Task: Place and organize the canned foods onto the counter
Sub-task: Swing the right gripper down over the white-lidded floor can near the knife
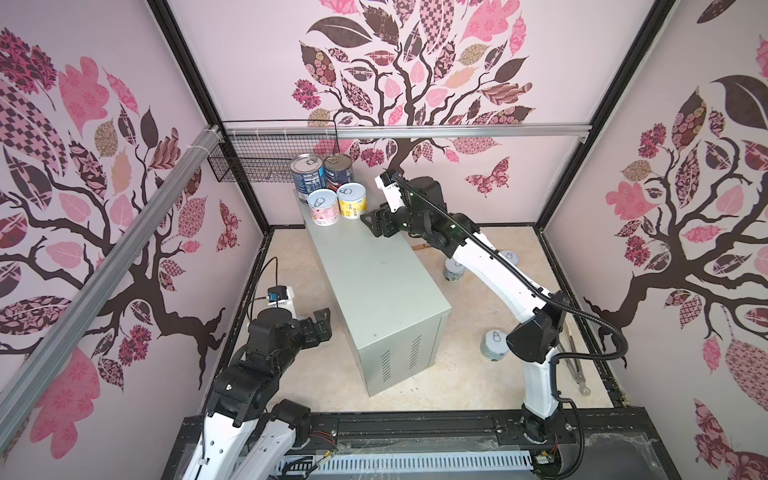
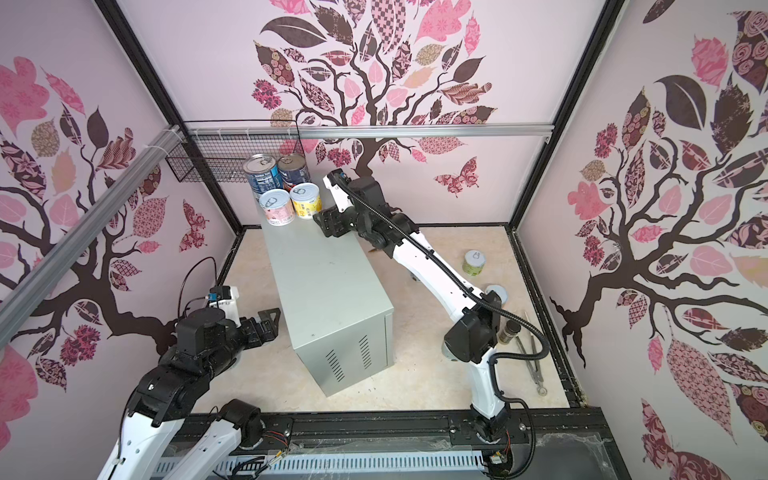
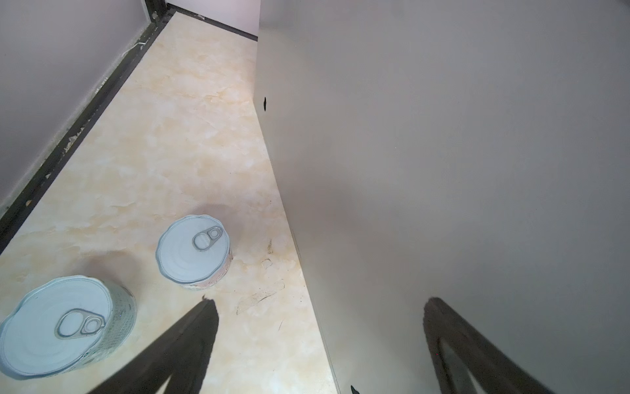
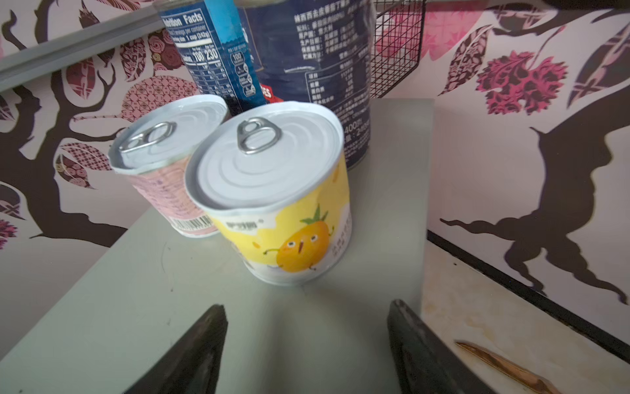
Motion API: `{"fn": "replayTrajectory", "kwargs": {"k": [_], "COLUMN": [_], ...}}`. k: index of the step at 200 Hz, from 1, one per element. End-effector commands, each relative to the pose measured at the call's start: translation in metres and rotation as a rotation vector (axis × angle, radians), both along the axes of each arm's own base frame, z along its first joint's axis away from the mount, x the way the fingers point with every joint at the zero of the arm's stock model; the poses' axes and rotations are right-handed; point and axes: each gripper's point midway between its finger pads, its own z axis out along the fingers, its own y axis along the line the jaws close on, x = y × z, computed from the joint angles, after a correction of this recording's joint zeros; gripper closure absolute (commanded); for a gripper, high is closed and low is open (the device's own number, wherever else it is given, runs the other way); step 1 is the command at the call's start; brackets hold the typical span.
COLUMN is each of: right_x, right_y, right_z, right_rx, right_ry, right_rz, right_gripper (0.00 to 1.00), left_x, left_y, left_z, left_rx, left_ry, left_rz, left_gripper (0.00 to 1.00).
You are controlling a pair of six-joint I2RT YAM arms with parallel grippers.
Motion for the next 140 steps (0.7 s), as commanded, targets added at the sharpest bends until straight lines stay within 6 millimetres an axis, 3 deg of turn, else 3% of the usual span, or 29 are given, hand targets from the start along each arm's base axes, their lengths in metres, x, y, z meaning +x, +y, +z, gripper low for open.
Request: {"fn": "replayTrajectory", "kwargs": {"k": [1, 57, 110, 140], "right_x": [-0.027, -0.059, -0.075, -0.08], "right_y": [-0.04, -0.11, -0.211, -0.253], "right_z": [0.064, 0.058, 0.006, -0.035], "right_rx": [0.059, 0.039, 0.127, 0.13], "right_ry": [-0.098, -0.094, -0.017, 0.026], "right_rz": [-0.07, -0.249, -0.504, -0.626], "right_gripper": [0.17, 0.04, 0.0, 0.0], "left_x": [0.001, 0.0, 0.002, 0.004], "left_y": [0.001, 0.003, 0.006, 0.012], "left_z": [-0.005, -0.006, -0.008, -0.01], "left_rx": [0.002, 0.008, 0.014, 0.027], "left_ry": [0.0, 0.002, 0.021, 0.046], "left_rz": [0.002, 0.015, 0.039, 0.078], "left_gripper": [0.02, 0.02, 0.02, 0.02]}}
